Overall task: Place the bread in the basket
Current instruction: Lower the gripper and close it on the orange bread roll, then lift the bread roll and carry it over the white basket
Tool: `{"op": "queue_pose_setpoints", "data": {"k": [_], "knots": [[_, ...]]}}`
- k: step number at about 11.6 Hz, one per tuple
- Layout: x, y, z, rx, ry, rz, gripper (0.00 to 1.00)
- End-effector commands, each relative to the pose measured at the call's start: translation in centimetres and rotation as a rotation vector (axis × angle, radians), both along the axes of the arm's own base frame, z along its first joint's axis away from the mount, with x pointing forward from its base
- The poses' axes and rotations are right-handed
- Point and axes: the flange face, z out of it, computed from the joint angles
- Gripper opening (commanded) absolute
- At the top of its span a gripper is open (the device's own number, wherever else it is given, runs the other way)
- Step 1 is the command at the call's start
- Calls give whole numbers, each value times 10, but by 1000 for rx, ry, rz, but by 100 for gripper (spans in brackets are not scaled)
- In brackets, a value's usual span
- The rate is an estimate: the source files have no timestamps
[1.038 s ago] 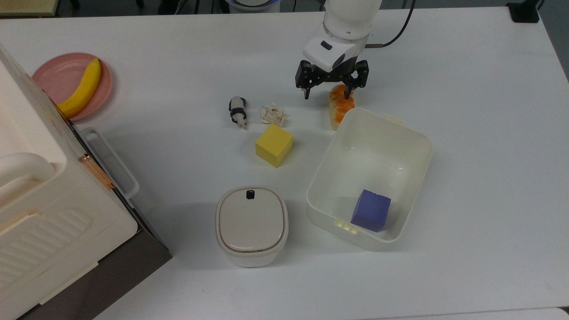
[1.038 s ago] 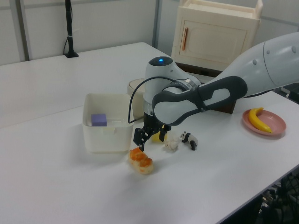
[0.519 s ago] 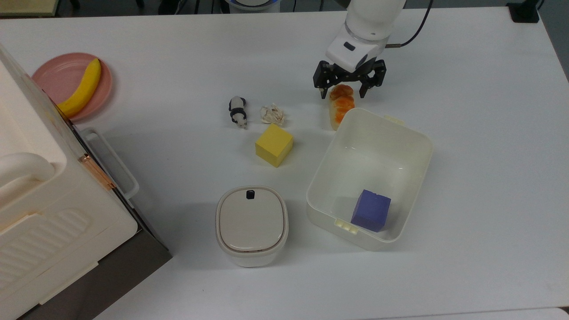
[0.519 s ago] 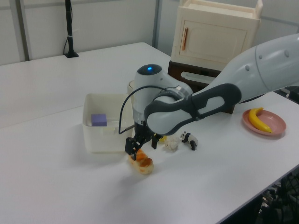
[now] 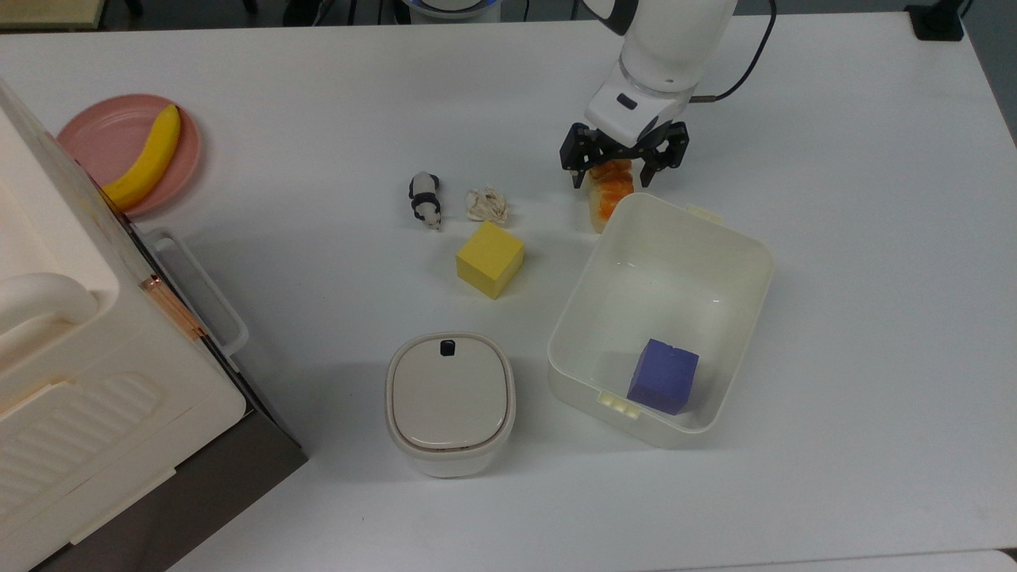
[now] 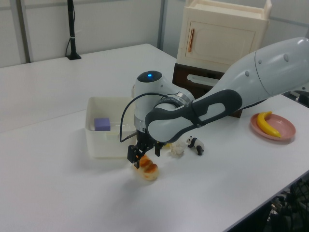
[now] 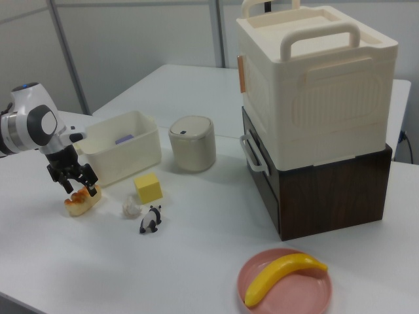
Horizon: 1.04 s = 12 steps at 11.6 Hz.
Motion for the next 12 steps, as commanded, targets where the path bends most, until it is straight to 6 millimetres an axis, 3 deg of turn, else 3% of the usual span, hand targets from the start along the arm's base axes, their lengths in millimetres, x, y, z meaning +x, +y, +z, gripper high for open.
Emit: {"op": "queue_pose_setpoints", "data": {"k": [1,3,5,6,8,9,12], "knots": [[3,1,-21,-46,7,16,88],[3,1,-21,-57,3,24,27],[3,0,-21,-86,-8,60,9],[4,-1,-21,-94,-12,68,3],[4,-3,-11,-93,-22,55,0],[4,-12,5,-90,-32,35,0],[4,-64,71,-115,-35,-58,0]]}}
